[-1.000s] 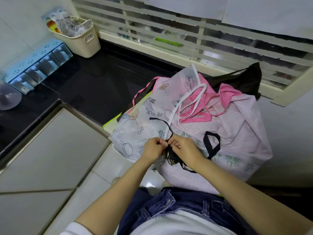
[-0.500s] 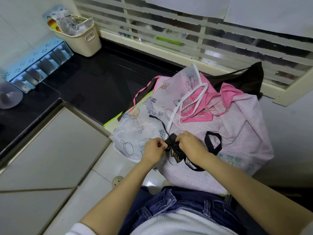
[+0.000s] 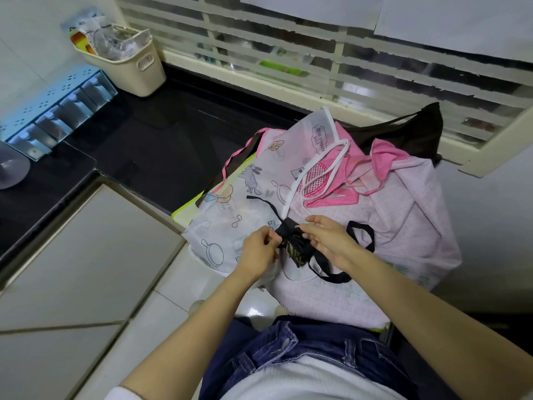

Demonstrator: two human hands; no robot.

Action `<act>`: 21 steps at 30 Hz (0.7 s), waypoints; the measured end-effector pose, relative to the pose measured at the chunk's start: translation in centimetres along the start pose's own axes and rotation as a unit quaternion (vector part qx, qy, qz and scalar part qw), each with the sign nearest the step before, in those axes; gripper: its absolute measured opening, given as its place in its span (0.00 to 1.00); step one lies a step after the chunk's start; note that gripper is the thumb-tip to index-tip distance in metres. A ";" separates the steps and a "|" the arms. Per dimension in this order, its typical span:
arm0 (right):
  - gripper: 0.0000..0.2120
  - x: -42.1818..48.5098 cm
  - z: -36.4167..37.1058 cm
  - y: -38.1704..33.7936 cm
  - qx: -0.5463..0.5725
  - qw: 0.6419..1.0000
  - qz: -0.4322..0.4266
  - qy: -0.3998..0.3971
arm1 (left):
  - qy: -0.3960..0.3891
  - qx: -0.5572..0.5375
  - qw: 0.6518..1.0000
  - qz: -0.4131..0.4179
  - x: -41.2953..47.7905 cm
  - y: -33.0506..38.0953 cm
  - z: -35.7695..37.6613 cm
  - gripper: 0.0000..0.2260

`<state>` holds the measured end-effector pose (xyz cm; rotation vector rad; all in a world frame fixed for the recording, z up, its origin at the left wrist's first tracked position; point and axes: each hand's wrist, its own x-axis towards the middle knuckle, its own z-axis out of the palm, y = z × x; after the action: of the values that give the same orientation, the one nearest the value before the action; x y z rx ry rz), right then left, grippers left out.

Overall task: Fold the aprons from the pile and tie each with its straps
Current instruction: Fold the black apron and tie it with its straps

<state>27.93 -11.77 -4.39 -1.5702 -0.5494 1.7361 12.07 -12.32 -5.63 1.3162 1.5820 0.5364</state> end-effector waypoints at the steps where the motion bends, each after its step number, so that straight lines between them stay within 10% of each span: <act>1: 0.07 0.0 -0.1 -0.1 0.055 0.998 0.020 -0.028 | 0.002 0.000 1.000 0.001 0.1 0.0 -0.3 0.09; 5: 0.12 -0.4 -0.4 -0.6 0.193 0.973 0.083 -0.094 | 0.002 -0.011 1.000 -0.007 0.8 -0.2 -1.2 0.12; 8: 0.05 -0.5 -0.8 -0.8 -0.142 0.987 -0.011 -0.081 | 0.000 0.001 1.000 -0.005 0.8 -0.1 -1.2 0.11; 12: 0.09 0.3 -2.5 -0.8 -0.567 0.778 -0.264 -0.061 | -0.008 0.015 1.000 0.006 0.5 -0.2 -0.6 0.10; 17: 0.15 0.5 -2.6 -1.0 -0.693 0.637 -0.327 -0.079 | -0.008 0.029 0.999 0.015 -0.1 -0.5 -0.5 0.11; 21: 0.11 0.8 -3.3 0.0 -0.694 0.593 -0.408 -0.019 | -0.023 0.043 0.998 0.034 -0.4 -0.3 -0.3 0.12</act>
<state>31.14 -11.62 -5.48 -1.5464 -2.5675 0.3529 11.65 -12.73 -5.65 1.4406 1.5417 0.4819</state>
